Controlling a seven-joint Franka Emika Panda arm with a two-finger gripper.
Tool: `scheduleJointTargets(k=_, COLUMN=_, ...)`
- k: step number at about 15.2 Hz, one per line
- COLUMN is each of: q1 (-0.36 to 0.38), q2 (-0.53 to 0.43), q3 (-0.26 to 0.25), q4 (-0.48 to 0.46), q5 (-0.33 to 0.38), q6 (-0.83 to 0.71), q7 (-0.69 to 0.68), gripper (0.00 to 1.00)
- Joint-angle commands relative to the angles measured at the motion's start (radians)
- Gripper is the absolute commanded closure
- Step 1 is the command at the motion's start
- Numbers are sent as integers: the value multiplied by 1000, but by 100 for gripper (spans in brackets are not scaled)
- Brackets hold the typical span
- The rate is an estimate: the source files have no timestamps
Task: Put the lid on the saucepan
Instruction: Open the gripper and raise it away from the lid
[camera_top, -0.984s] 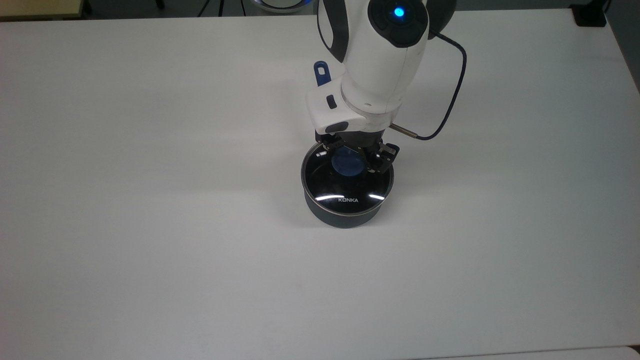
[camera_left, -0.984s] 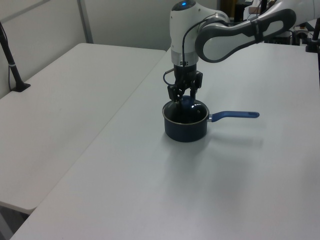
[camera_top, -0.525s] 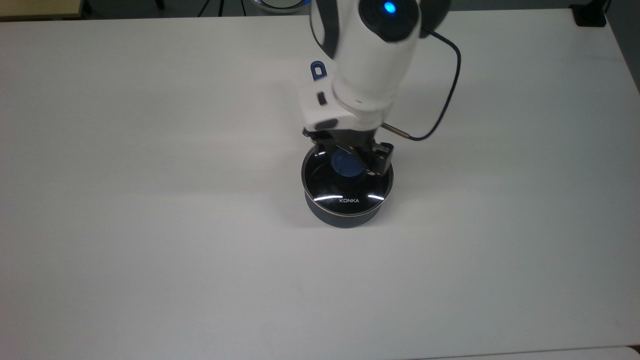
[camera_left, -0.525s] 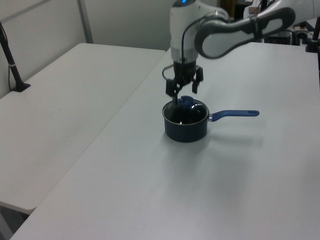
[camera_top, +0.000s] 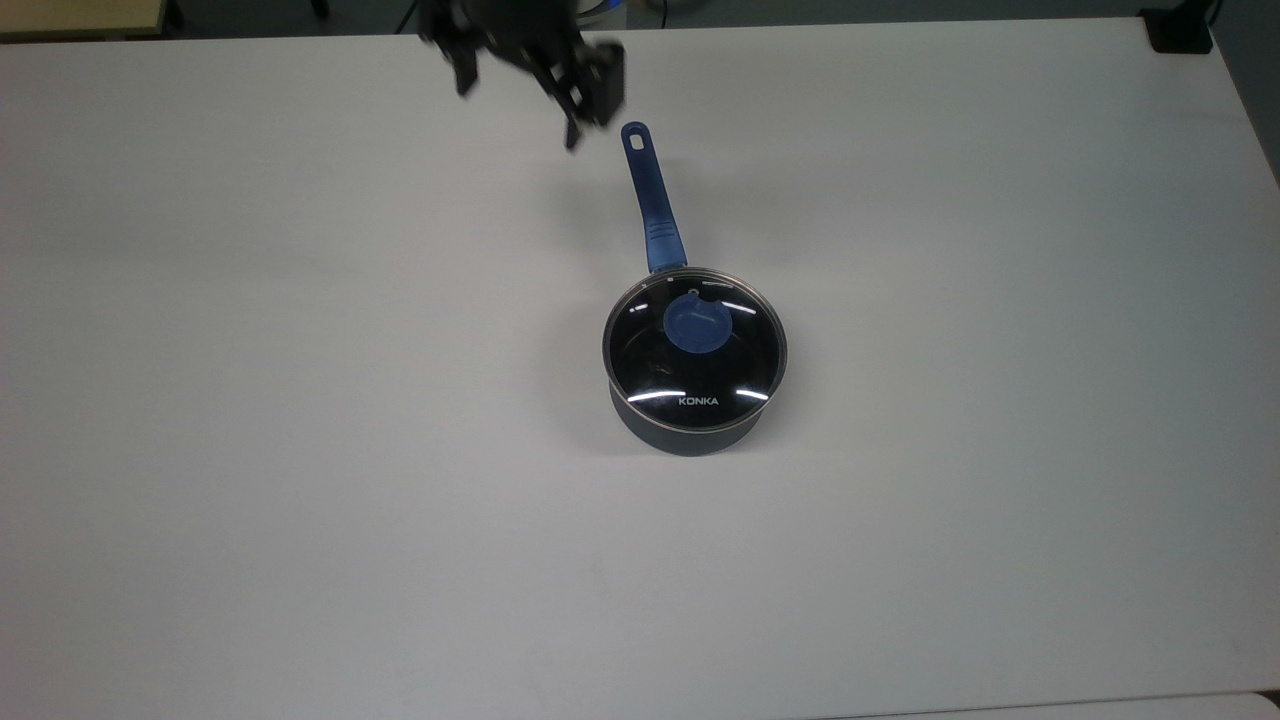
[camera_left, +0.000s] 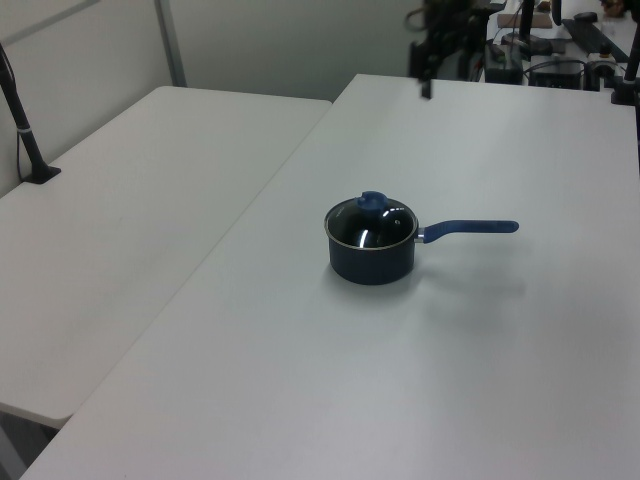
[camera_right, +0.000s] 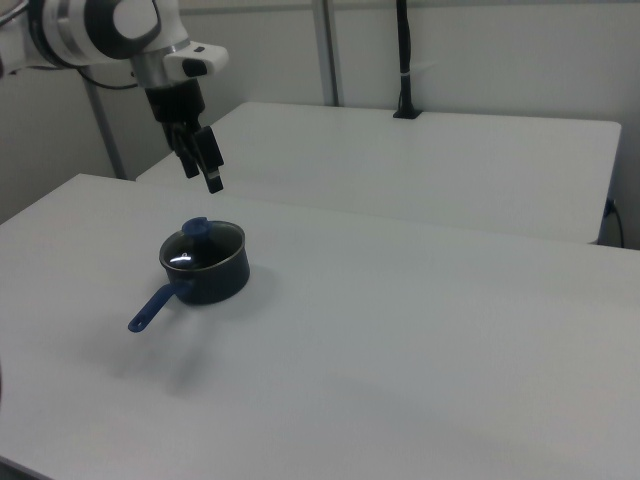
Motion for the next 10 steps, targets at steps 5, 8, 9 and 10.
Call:
scheduleJointTargets(k=5, q1=-54, q2=-177, q3=-61, q4=-194, q5=34, q6=20, q7=-503, gripper=0)
scheduleJointTargets(k=8, q1=-53, q2=-172, q3=-61, q4=-177, q5=34, q6=29, q7=-537, gripper=0)
scheduleJointTargets(k=9, q1=-53, q2=-171, q3=-61, q4=-174, q5=34, q6=30, q7=-536, gripper=0)
scheduleJointTargets(k=10, q1=-53, q2=-171, q3=-61, q4=-174, q5=35, q6=30, q7=-538, gripper=0)
